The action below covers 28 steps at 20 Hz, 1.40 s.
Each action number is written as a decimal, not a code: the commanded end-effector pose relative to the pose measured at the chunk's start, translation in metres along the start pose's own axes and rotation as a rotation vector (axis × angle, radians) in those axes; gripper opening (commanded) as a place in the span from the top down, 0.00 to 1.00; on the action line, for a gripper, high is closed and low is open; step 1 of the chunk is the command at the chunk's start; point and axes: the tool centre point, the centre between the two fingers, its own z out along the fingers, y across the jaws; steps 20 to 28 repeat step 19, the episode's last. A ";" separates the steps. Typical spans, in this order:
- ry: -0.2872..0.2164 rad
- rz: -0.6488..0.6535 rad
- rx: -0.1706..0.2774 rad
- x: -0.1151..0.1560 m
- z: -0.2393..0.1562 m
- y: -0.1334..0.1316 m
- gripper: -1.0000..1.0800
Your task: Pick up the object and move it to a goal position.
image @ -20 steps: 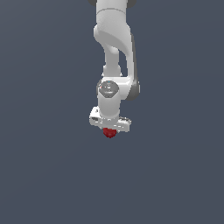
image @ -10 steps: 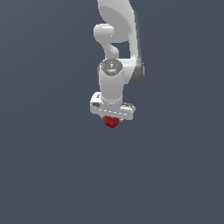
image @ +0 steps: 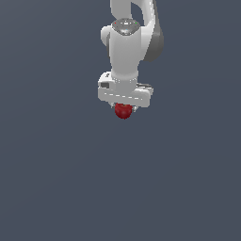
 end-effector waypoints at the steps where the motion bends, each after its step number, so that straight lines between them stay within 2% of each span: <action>1: 0.002 0.000 0.000 -0.009 -0.026 -0.002 1.00; 7: 0.002 0.000 0.000 -0.025 -0.074 -0.005 1.00; 13: 0.002 0.000 0.000 -0.034 -0.104 -0.008 1.00; 28: 0.002 0.000 0.000 -0.037 -0.114 -0.009 1.00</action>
